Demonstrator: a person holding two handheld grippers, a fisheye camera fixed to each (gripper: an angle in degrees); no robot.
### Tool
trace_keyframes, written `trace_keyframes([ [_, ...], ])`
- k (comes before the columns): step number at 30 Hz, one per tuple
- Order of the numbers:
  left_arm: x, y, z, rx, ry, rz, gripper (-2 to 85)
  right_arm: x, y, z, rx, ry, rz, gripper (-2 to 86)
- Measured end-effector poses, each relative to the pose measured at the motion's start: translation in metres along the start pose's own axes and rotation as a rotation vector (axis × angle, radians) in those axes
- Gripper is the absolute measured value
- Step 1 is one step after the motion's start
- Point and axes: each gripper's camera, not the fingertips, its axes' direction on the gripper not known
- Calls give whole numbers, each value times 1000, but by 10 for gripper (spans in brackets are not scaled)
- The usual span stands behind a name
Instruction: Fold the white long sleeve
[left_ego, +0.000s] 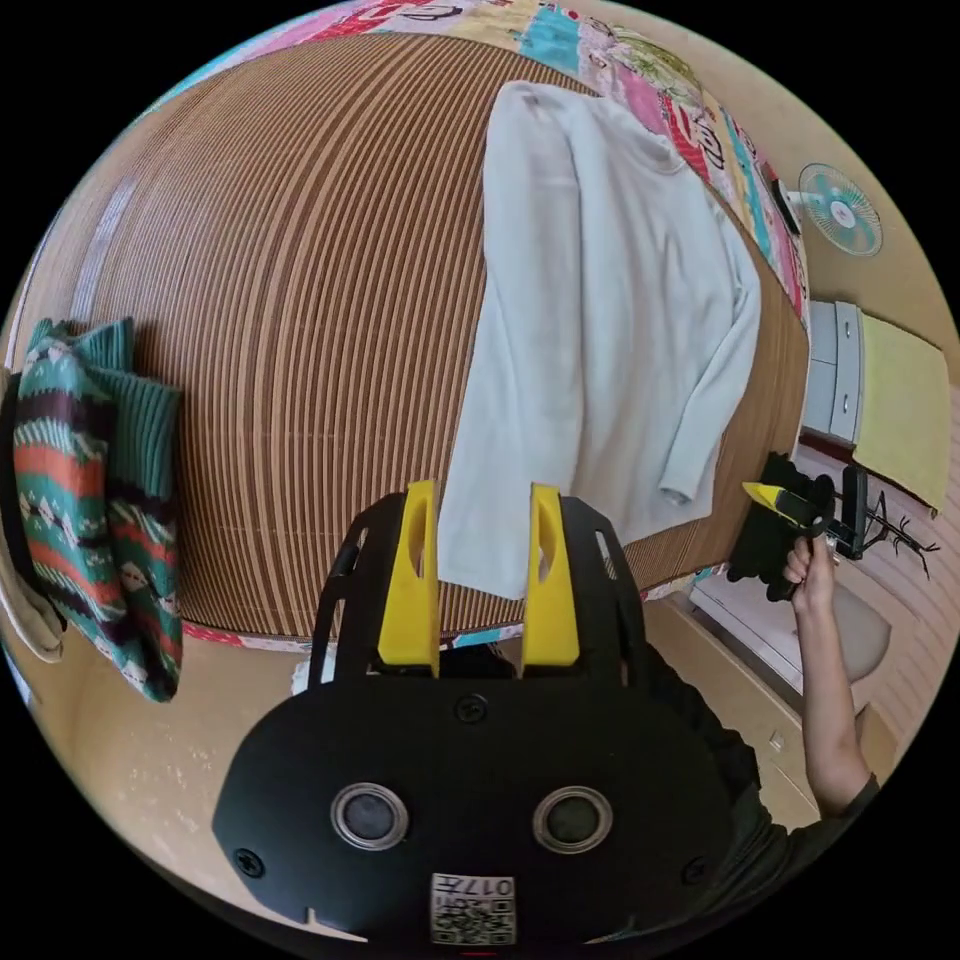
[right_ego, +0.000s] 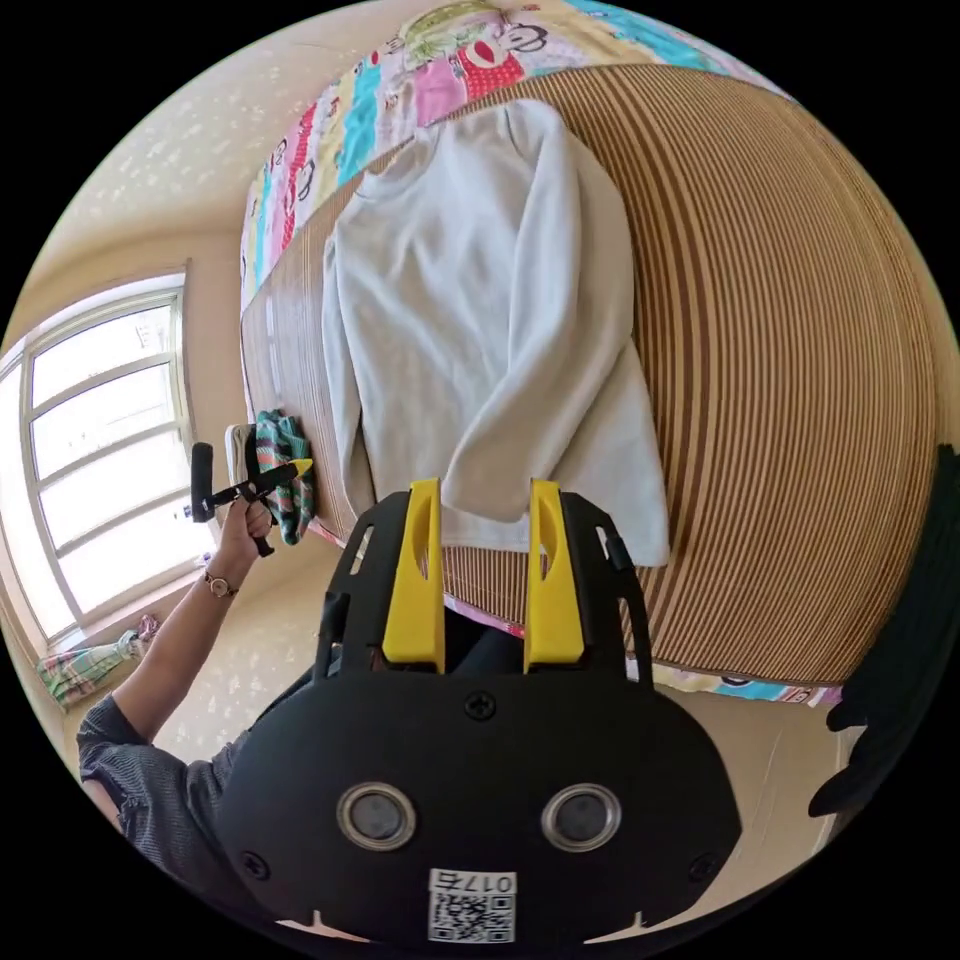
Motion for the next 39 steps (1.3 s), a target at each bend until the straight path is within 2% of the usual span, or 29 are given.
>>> trace_keyframes([
  [6,1,8,75,-193,-9,-61,114,12,-59,33,-108,-53,65,135],
  [9,-7,-2,59,-196,0,-109,72,16,-85,12,-137,-34,72,56],
  [10,-13,-10,45,-216,60,-88,58,18,-90,3,-141,-80,62,39],
  [12,-24,-18,10,-198,136,-7,51,30,-99,-50,-83,-294,11,21],
  [14,-42,-15,-41,-87,212,91,46,46,-98,-108,43,-501,-57,14],
  [16,-83,-7,-116,50,387,143,38,72,-94,-174,180,-600,-50,10],
  [18,-123,3,-177,199,451,113,35,112,-82,-270,447,-681,-71,8],
  [19,-156,12,-216,312,468,50,34,124,-76,-294,534,-694,-63,8],
  [21,-210,32,-266,497,452,-108,29,174,-39,-369,914,-704,100,8],
  [23,-263,62,-299,695,413,-360,7,198,-11,-397,1113,-643,269,9],
  [24,-291,86,-309,826,424,-528,4,203,-3,-407,1141,-556,334,11],
  [25,-307,102,-310,917,445,-624,5,203,-4,-408,1121,-505,361,12],
  [27,-312,103,-299,898,440,-656,17,188,-30,-395,896,-305,368,22],
  [28,-303,87,-284,799,414,-614,35,182,-40,-386,827,-255,355,25],
  [29,-296,76,-274,737,399,-577,39,168,-60,-363,688,-157,331,36],
  [30,-276,53,-251,599,362,-507,48,156,-80,-335,552,-94,301,49],
  [33,-215,-4,-184,292,262,-302,69,137,-130,-259,229,-88,236,83],
  [34,-192,-25,-158,178,192,-230,78,133,-139,-246,177,-79,225,87],
  [35,-181,-34,-147,133,146,-197,83,124,-154,-226,98,-29,204,94],
  [37,-145,-62,-117,33,-68,-76,92,108,-169,-206,22,91,167,94],
  [39,-131,-80,-102,-32,-149,-26,92,94,-180,-193,-21,190,149,73],
])
